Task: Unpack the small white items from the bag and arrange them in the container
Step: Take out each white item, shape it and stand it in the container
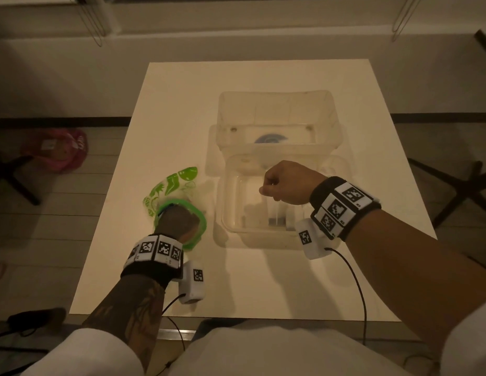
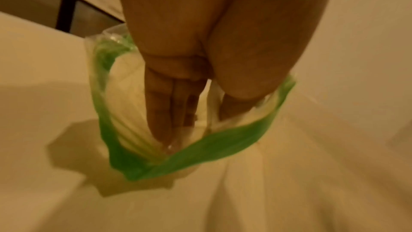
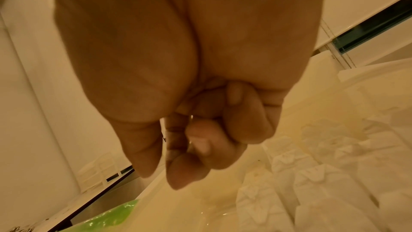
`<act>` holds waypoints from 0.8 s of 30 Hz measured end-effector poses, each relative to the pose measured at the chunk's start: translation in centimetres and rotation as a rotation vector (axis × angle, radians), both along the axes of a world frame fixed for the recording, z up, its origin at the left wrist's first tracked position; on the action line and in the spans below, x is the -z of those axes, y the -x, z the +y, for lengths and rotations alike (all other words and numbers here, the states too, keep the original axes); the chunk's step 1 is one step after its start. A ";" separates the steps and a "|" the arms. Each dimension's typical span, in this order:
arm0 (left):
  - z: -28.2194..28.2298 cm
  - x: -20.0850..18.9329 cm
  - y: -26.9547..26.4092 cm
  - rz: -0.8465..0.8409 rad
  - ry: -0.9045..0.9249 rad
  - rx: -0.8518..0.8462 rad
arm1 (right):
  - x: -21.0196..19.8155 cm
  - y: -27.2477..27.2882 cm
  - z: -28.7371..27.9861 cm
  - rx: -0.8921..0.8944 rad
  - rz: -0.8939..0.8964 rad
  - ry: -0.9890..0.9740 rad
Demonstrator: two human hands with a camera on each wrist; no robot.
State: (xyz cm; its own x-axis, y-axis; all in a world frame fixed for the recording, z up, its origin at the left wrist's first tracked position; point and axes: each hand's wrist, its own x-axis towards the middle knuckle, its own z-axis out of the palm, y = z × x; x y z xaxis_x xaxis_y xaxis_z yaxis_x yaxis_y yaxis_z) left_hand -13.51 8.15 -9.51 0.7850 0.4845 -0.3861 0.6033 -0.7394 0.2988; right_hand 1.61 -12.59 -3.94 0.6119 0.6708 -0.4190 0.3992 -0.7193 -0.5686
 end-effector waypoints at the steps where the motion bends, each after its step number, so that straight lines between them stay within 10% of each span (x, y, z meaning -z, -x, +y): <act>1: 0.3 0.2 0.0 0.042 0.042 -0.002 | 0.0 0.0 0.0 -0.007 -0.001 0.006; 8: 0.4 -2.4 0.3 0.074 0.166 0.142 | -0.1 0.2 0.4 -0.079 0.016 0.026; 17: -0.4 -6.9 1.5 -0.298 -0.051 0.144 | -2.5 0.9 0.6 -0.141 -0.030 -0.082; 24: -4.3 -10.2 -1.9 -0.419 0.352 0.175 | -4.9 1.9 1.0 -0.204 0.037 -0.245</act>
